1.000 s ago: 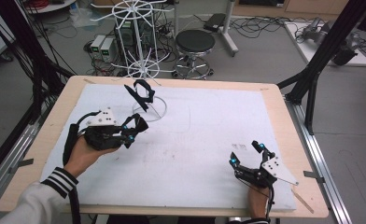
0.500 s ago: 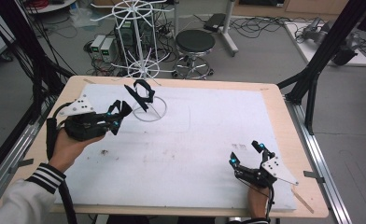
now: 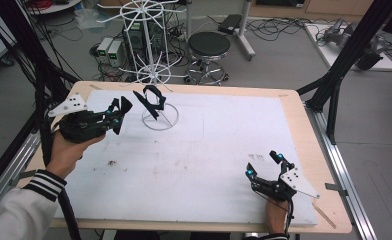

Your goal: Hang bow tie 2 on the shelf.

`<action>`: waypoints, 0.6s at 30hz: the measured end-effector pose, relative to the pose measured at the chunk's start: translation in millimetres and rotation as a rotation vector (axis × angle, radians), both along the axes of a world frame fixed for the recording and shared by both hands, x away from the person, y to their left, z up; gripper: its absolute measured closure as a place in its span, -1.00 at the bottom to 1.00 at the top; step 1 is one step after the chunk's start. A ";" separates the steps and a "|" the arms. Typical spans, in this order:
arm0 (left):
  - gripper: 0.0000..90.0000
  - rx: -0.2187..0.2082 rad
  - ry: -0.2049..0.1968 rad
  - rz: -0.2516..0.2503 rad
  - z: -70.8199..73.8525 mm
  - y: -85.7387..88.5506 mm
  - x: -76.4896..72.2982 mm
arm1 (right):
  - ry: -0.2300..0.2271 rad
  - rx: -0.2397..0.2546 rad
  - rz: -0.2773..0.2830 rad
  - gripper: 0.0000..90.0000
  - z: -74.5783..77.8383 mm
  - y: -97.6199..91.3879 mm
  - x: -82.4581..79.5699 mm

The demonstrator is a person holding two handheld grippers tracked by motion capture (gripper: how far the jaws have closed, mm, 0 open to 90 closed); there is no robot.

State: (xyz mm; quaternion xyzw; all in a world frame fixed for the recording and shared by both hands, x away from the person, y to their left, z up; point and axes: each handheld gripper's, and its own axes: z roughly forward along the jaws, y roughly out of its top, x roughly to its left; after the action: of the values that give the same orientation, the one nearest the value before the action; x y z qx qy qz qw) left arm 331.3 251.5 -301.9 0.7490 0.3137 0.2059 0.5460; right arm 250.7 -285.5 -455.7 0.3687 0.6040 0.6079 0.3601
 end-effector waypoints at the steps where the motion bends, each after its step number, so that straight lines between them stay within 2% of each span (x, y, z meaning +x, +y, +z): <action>1: 0.70 0.003 -0.002 0.003 0.9 0.9 0.7 | -0.004 -0.005 -0.001 -0.80 -0.1 -0.3 0.3; 18: 0.70 0.002 -0.030 0.036 18.3 5.3 18.9 | -0.006 -0.005 0.000 -0.80 -0.1 -0.4 0.5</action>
State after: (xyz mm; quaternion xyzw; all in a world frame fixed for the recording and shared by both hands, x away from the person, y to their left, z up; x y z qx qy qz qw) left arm 350.1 256.8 -283.6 0.7405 0.3187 0.2274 0.5463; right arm 251.1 -286.0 -455.8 0.3659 0.6044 0.6074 0.3631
